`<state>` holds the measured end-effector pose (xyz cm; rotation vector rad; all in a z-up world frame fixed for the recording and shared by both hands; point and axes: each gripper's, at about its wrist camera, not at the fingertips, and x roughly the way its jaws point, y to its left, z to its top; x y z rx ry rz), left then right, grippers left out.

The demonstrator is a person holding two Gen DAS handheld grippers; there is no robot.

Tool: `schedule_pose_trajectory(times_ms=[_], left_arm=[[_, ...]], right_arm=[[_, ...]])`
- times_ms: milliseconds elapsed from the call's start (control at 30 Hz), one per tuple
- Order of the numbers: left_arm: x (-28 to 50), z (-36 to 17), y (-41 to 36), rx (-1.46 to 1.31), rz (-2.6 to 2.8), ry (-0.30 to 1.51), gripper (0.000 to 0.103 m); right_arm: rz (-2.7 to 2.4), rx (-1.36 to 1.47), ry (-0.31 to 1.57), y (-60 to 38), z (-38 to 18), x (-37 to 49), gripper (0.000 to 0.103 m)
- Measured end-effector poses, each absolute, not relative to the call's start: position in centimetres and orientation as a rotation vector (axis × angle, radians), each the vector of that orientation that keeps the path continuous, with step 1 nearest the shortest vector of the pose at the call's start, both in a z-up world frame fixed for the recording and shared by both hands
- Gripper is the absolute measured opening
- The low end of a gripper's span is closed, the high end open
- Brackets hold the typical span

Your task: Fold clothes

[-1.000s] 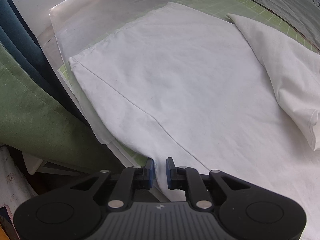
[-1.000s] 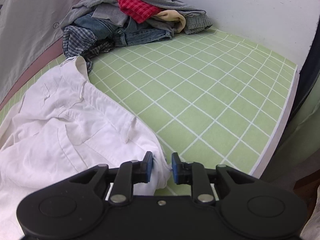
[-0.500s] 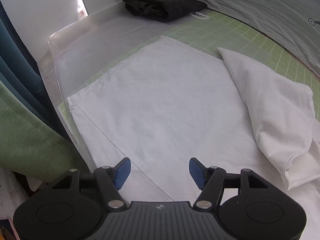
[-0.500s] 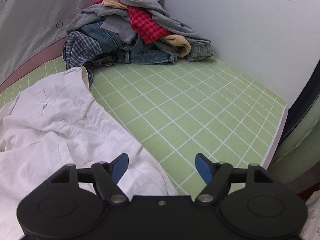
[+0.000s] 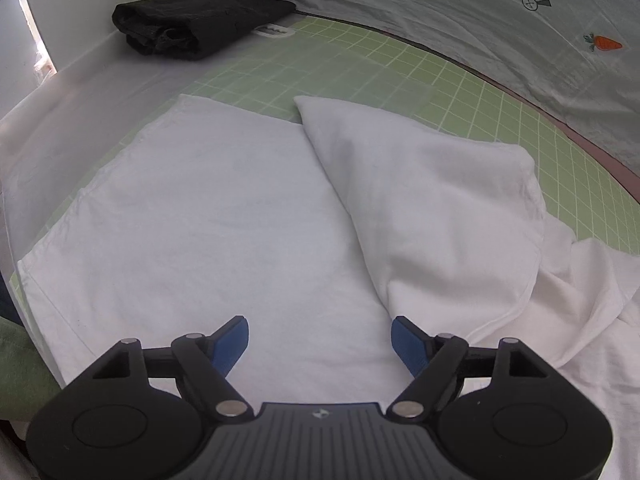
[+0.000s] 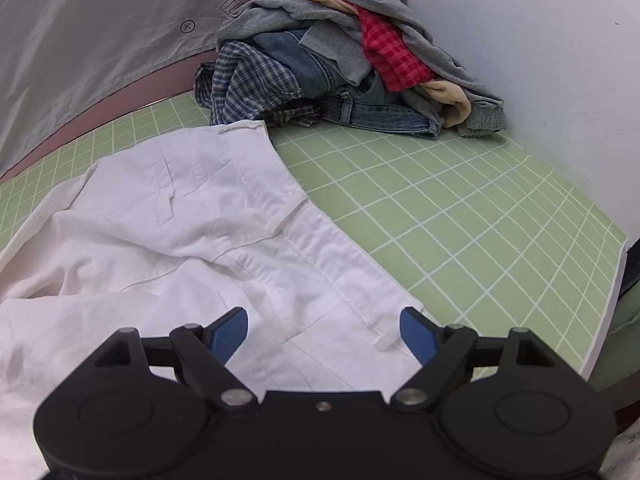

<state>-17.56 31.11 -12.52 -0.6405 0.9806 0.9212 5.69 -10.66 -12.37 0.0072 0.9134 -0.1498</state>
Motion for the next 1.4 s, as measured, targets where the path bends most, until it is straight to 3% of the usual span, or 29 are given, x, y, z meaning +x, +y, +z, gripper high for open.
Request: schedule_pose_trajectory(times_ms=[167, 467, 633, 667, 733, 800, 867, 1067, 1200, 1333, 1400], left_arm=[[-14.2, -13.3, 32.3, -0.677, 0.818, 0.961, 0.088], [-11.4, -17.3, 33.9, -0.859, 0.758, 1.059, 0.088], [-11.9, -18.0, 34.7, -0.956, 0.761, 1.024, 0.09], [-11.8, -17.8, 34.8, -0.956, 0.755, 1.026, 0.085], [-11.6, -17.5, 35.0, -0.957, 0.744, 1.031, 0.061], [-11.4, -17.2, 35.5, -0.96, 0.76, 1.044, 0.023], [-11.4, -16.7, 36.2, -0.983, 0.749, 1.025, 0.01], [-10.6, -13.6, 39.7, -1.073, 0.675, 0.898, 0.006], [-9.4, -11.4, 43.1, -1.202, 0.629, 0.717, 0.005], [-5.0, -8.1, 46.4, -1.147, 0.562, 0.456, 0.006], [-2.1, -6.7, 47.3, -1.019, 0.577, 0.426, 0.008]], right_arm=[[-0.156, 0.02, 0.941, -9.4, -13.8, 6.9, 0.084], [-0.192, 0.074, 0.999, -8.4, -15.6, 10.0, 0.085], [-0.207, 0.061, 1.01, -8.0, -16.1, 10.7, 0.089], [-0.217, 0.075, 1.013, -8.2, -16.2, 10.7, 0.091], [-0.231, 0.101, 1.015, -8.5, -16.3, 10.7, 0.092], [-0.238, 0.11, 1.014, -8.5, -16.3, 10.6, 0.092], [-0.242, 0.103, 1.01, -8.3, -16.4, 10.5, 0.092], [-0.246, 0.094, 1.012, -8.2, -16.3, 10.5, 0.092], [-0.25, 0.084, 1.017, -8.2, -16.3, 10.7, 0.093], [-0.264, 0.063, 1.023, -7.9, -16.4, 11.0, 0.095], [-0.27, 0.059, 1.024, -7.8, -16.5, 11.1, 0.096]])
